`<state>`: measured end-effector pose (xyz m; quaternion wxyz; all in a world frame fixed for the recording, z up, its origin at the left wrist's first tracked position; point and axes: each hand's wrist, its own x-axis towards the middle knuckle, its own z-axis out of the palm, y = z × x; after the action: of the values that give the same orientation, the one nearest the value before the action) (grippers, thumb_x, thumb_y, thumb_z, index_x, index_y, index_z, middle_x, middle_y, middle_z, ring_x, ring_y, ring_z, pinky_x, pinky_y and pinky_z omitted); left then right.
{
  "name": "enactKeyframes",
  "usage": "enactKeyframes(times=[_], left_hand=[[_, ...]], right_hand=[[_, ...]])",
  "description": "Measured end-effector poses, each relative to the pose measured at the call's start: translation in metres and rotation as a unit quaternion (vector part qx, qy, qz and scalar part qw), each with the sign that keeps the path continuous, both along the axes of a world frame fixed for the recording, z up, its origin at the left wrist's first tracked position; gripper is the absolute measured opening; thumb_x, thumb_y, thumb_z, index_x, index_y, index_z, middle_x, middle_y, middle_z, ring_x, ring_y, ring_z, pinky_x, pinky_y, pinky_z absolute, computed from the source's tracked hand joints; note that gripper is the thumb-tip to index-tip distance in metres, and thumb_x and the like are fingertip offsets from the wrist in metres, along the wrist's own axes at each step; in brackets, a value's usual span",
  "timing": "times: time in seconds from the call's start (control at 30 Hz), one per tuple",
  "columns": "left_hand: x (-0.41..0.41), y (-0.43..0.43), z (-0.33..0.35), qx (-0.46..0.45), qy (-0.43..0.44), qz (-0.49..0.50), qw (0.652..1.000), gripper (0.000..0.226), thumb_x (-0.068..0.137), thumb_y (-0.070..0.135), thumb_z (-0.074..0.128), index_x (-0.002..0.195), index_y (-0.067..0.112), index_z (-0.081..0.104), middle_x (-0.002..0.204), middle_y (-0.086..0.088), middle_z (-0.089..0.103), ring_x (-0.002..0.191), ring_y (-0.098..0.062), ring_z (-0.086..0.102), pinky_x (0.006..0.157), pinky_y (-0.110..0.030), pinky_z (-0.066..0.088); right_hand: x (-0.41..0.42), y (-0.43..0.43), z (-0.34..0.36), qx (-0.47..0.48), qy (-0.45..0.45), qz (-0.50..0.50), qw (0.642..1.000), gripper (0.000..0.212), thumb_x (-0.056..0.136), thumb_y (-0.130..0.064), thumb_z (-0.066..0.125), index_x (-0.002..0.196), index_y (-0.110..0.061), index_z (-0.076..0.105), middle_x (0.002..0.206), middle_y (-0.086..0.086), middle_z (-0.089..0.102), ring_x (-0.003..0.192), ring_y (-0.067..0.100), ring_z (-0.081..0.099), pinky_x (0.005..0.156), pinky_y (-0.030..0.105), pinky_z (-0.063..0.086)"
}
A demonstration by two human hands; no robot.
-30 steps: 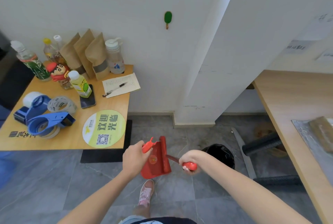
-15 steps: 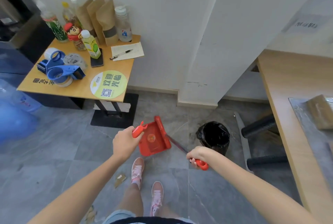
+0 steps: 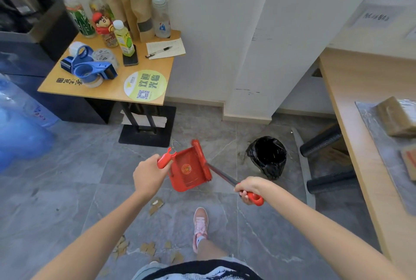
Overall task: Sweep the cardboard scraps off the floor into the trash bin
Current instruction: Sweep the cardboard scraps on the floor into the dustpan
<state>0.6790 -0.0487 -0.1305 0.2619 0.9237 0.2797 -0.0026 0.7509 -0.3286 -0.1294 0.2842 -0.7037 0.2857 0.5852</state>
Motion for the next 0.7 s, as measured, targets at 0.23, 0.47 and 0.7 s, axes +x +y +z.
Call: enactKeyframes(times=[0.23,0.47,0.7], left_hand=[[-0.092,0.053,-0.007,-0.032,-0.021,0.025,0.999,0.049,0.084,0.053,0.06,0.06,0.013,0.046,0.051,-0.001,0.053,0.055,-0.023,0.055,0.048,-0.03,0.035],[-0.192,0.103,-0.012,-0.059,-0.04,0.045,0.996,0.047,0.085,0.047,0.063,0.056,0.019,0.038,0.051,0.0,0.047,0.059,-0.031,0.056,0.048,-0.032,0.028],[-0.244,0.131,-0.018,-0.036,-0.022,0.056,0.998,0.046,0.084,0.05,0.062,0.058,0.019,0.041,0.057,-0.005,0.051,0.066,-0.036,0.057,0.053,-0.034,0.035]], right_hand=[[-0.075,0.028,0.016,0.003,0.009,-0.078,0.997,0.034,0.096,-0.012,0.043,0.063,-0.01,0.037,0.029,0.0,0.036,0.019,0.008,0.032,0.025,0.01,0.025],[-0.16,0.075,0.026,0.002,-0.005,-0.123,0.992,0.034,0.096,-0.012,0.042,0.063,-0.01,0.036,0.028,-0.001,0.034,0.017,0.006,0.031,0.022,0.009,0.022],[-0.232,0.086,0.022,0.015,-0.034,-0.141,0.989,0.034,0.098,-0.01,0.04,0.065,-0.008,0.037,0.039,0.001,0.038,0.017,0.006,0.031,0.024,0.009,0.025]])
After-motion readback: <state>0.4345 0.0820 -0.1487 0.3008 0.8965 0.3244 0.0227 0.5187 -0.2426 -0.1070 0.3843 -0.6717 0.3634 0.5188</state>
